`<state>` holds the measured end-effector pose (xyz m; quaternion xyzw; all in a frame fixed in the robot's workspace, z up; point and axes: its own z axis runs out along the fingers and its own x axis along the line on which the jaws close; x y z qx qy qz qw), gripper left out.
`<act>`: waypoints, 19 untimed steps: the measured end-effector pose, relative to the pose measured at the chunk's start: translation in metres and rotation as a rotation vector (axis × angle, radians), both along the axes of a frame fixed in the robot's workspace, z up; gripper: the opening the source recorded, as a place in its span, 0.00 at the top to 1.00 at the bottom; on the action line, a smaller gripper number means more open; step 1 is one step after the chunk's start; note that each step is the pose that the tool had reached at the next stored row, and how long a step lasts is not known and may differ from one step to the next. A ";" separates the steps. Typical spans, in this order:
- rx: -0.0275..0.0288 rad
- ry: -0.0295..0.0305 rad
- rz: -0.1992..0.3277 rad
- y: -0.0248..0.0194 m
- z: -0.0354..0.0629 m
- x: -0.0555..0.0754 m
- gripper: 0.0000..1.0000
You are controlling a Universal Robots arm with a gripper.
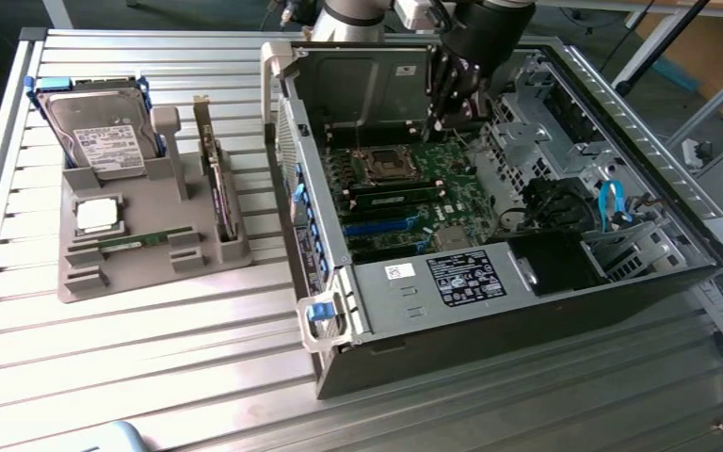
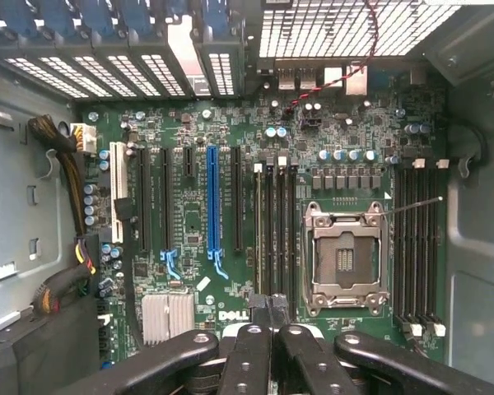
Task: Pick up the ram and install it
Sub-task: 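Press down the ram until it locks into place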
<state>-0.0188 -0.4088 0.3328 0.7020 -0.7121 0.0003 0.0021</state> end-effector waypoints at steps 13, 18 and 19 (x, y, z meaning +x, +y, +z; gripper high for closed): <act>0.0000 0.0001 0.000 0.0000 0.0055 0.000 0.90; 0.0000 0.0001 -0.001 0.0000 0.0055 0.000 0.90; 0.0001 0.0000 -0.002 0.0000 0.0055 0.000 0.90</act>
